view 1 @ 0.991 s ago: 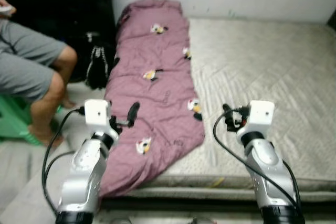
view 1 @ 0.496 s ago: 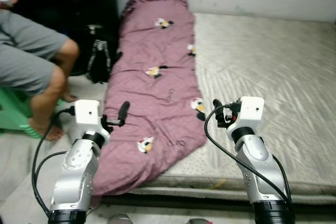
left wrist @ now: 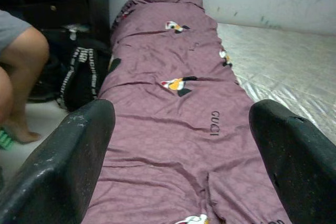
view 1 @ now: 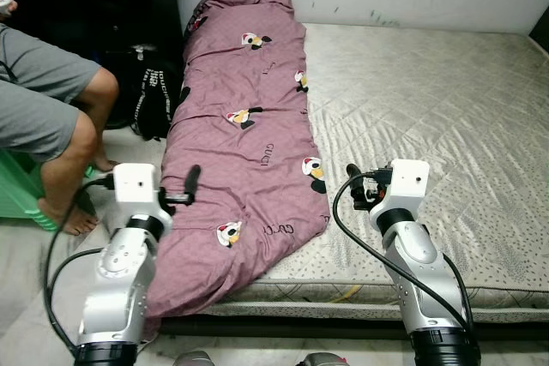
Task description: Clean up the room
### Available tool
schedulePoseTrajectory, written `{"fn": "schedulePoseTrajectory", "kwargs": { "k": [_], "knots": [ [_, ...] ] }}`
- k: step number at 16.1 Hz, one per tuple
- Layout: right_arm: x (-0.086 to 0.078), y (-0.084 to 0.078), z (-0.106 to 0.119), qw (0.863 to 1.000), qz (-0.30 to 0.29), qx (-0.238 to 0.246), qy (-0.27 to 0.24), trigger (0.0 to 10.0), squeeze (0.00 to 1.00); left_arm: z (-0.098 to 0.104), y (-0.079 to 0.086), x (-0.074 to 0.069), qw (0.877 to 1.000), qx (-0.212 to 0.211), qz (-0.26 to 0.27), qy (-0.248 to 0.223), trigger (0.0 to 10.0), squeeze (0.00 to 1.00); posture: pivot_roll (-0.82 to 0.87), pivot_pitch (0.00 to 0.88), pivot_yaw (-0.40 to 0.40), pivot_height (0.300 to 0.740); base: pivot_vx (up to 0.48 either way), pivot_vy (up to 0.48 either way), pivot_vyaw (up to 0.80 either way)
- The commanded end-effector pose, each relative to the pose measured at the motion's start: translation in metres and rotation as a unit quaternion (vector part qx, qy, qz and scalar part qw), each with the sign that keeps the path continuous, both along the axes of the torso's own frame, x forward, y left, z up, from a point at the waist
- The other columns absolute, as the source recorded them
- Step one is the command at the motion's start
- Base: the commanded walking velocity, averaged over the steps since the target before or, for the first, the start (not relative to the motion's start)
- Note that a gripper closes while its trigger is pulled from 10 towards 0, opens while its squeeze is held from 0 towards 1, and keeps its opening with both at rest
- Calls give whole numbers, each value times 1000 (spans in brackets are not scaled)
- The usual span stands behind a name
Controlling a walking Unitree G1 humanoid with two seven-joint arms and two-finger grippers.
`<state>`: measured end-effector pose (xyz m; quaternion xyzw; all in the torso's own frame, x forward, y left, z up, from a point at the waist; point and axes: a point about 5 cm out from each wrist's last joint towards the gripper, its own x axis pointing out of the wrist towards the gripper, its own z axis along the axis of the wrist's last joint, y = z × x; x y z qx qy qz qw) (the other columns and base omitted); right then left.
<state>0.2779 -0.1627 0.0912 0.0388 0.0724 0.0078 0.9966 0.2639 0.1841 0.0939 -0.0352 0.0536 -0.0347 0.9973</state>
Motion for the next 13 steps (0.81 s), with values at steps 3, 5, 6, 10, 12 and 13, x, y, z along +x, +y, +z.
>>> {"fn": "schedulePoseTrajectory", "kwargs": {
  "k": [3,5,6,10,12,13],
  "knots": [
    [1,-2,0,1000,-2,5,0,10000,0,0,4,3,1000,7,5,1,10000,0,-20,0,-9,740,0,0,0],
    [1,-1,0,1000,-1,5,0,10000,0,-1,0,3,1000,15,3,2,10000,0,-20,0,-12,718,0,0,0],
    [1,-1,0,1000,0,5,0,10000,0,-1,0,3,1000,16,3,2,10000,0,-20,0,-12,713,0,0,0],
    [2,-2,1,1000,0,3,-1,10000,0,-1,-1,4,1000,16,3,1,10000,0,-23,0,-12,653,0,0,0],
    [2,-2,1,1000,0,3,-1,10000,0,-1,0,4,1000,17,15,-3,10000,0,-24,0,-12,638,0,0,0],
    [2,-2,1,1000,-1,2,-2,10000,0,0,2,4,999,19,28,-7,10000,0,-22,0,-13,623,0,0,0]
  ]
}}
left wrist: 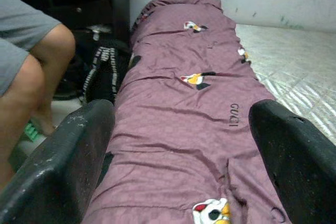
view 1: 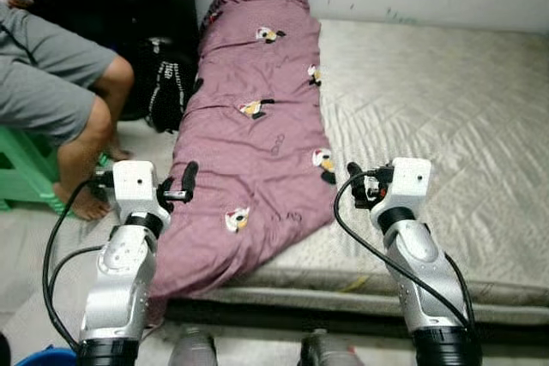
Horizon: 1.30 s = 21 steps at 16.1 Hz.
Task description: Clean up the room
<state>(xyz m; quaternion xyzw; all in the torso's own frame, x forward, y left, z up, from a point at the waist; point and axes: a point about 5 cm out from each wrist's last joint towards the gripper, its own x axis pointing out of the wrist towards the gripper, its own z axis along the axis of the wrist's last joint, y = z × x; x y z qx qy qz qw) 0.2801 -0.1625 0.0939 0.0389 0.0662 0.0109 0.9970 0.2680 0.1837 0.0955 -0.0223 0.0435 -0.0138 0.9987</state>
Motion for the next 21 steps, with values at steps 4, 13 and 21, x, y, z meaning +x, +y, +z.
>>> {"fn": "schedulePoseTrajectory", "kwargs": {
  "k": [4,13,21],
  "knots": [
    [1,-1,-3,1000,1,1,6,10000,0,-1,1,0,1000,-1,0,0,10000,0,-19,0,-19,623,0,0,0],
    [3,-1,-3,1000,4,-1,11,10000,0,2,-5,3,999,-21,-35,-12,10000,0,-24,0,-22,623,72,0,0],
    [4,-1,-5,1000,8,-4,16,10000,0,2,-5,1,999,-25,-39,-11,10000,0,-24,0,-25,623,427,0,0]
  ]
}}
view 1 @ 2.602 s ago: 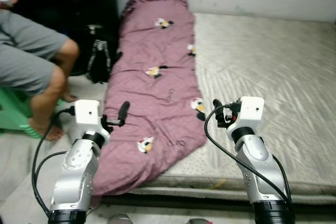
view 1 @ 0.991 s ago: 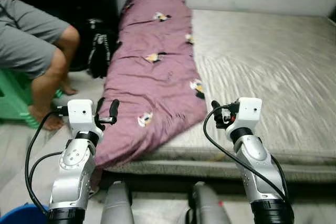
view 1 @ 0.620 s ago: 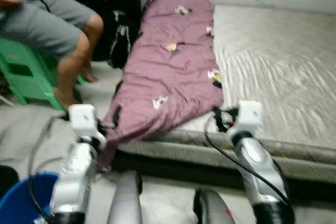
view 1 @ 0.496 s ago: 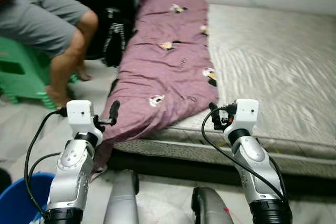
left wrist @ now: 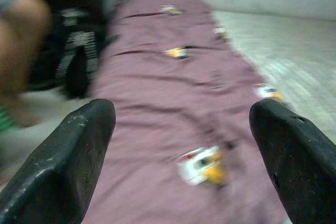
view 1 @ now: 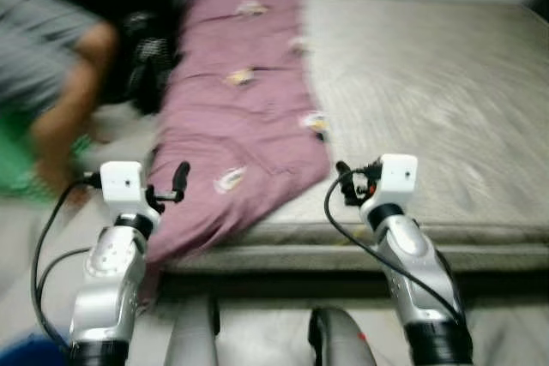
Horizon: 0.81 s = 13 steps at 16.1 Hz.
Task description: Clean up the room
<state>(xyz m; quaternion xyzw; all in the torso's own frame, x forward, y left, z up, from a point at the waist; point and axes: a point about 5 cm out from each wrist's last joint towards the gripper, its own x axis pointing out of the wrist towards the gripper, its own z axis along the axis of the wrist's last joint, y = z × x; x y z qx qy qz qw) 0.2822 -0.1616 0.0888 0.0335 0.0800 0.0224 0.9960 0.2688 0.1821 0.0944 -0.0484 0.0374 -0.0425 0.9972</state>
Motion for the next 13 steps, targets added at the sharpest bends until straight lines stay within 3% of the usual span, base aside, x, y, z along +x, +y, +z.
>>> {"fn": "schedulePoseTrajectory", "kwargs": {
  "k": [1,4,10,12,13],
  "knots": [
    [2,-2,0,1000,-5,1,4,10000,0,3,-4,1,1000,2,-12,-4,10000,0,-25,0,-25,623,424,0,0],
    [5,-1,0,1000,-3,-17,0,10000,0,-1,-5,5,1000,3,-12,4,10000,0,-27,0,-29,623,383,0,0],
    [15,5,-1,999,20,-40,0,10000,0,-5,3,19,999,22,15,18,10000,0,-10,0,-41,623,0,0,0],
    [12,5,0,999,28,-27,-2,10000,0,-1,1,22,999,29,7,14,10000,0,-16,0,-47,603,0,0,0],
    [11,2,1,999,22,-24,-2,10000,0,-8,4,20,999,29,15,29,10000,0,-33,0,-49,593,0,0,0]
  ]
}}
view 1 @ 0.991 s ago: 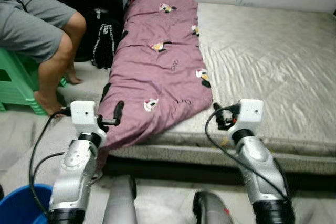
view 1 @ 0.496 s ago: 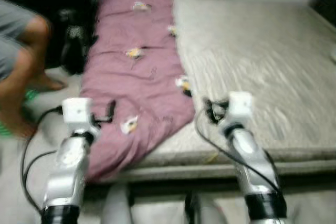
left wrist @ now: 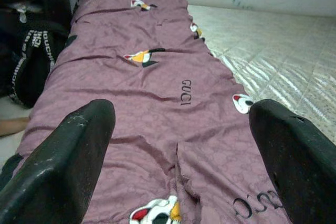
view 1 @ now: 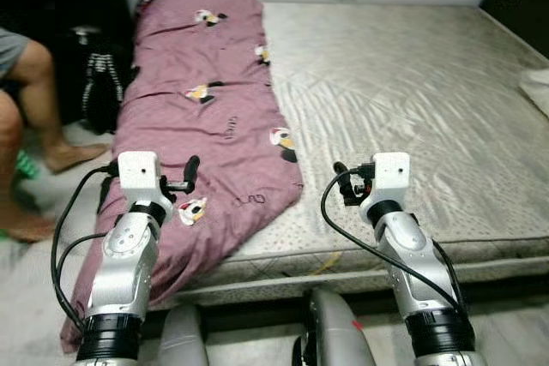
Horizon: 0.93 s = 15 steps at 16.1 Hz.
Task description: Clean up the room
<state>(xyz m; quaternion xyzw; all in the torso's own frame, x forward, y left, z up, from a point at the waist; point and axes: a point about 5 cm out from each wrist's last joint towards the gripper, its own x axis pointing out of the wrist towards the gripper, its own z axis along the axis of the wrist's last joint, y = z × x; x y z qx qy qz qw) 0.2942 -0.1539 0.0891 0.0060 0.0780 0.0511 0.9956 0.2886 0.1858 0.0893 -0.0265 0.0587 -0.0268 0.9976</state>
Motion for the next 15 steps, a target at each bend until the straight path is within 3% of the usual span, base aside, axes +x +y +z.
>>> {"fn": "schedulePoseTrajectory", "kwargs": {
  "k": [1,5,10,12,15],
  "knots": [
    [-3,-8,3,1000,-10,1,-1,10000,0,-11,3,-1,1000,8,11,26,10000,0,-34,0,-53,578,0,0,0],
    [-6,-20,1,999,-28,-18,-7,10000,0,-6,13,16,999,17,42,24,10000,0,-42,0,-55,539,0,0,0],
    [-27,-37,-2,999,-49,-15,20,10000,0,0,13,41,997,26,57,35,10000,0,-38,0,-66,539,0,0,0],
    [-34,-42,-3,998,-57,-22,24,10000,0,1,14,45,997,20,61,31,10000,0,-67,0,-62,539,0,0,0],
    [-48,-47,-1,998,-55,-30,30,10000,0,-14,20,48,994,33,75,78,10000,0,-84,4,-69,499,0,0,0]
  ]
}}
